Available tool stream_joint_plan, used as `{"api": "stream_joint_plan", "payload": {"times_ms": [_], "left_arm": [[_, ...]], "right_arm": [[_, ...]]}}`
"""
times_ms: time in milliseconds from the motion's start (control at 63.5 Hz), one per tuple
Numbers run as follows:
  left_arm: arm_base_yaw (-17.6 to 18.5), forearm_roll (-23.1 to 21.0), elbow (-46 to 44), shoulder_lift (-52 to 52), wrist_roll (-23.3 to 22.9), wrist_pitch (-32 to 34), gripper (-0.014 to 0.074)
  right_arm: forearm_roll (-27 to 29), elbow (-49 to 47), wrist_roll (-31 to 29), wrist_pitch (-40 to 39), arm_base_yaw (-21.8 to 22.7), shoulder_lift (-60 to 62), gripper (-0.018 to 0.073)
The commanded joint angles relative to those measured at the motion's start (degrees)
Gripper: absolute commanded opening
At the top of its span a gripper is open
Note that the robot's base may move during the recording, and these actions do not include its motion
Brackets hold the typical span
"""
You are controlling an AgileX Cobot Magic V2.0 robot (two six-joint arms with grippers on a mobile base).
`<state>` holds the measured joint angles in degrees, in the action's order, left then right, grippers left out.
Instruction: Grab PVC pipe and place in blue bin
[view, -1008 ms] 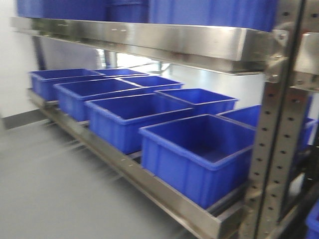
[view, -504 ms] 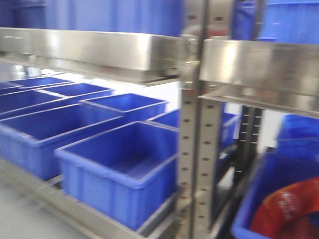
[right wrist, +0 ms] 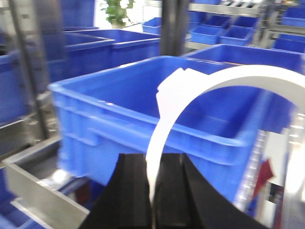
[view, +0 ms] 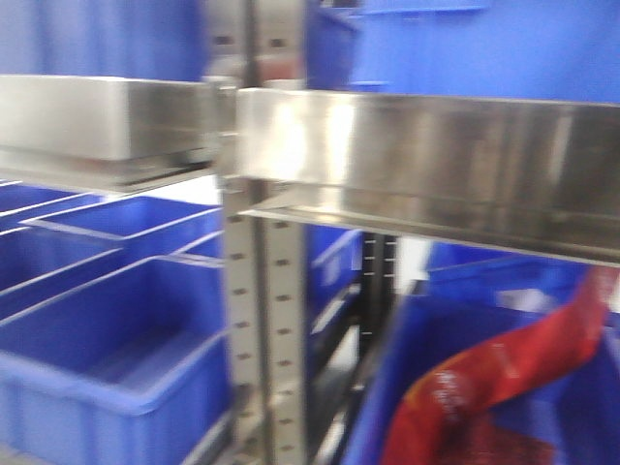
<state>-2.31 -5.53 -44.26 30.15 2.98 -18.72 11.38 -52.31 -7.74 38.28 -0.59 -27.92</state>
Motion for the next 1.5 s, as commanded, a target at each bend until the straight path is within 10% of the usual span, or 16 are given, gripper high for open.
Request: {"api": "stream_joint_plan", "payload": {"times_ms": [0, 1480], "left_arm": [[0.3, -0.3, 0.0, -0.3, 0.0, 1.6, -0.0111], [0.3, -0.3, 0.0, -0.3, 0.0, 1.6, -0.0111]], "right_arm": [[-0.2, -0.3, -0.1, -1.4, 0.0, 0.2, -0.0169], [-0.2, -0.3, -0.1, -1.4, 0.0, 0.2, -0.0169]]}}
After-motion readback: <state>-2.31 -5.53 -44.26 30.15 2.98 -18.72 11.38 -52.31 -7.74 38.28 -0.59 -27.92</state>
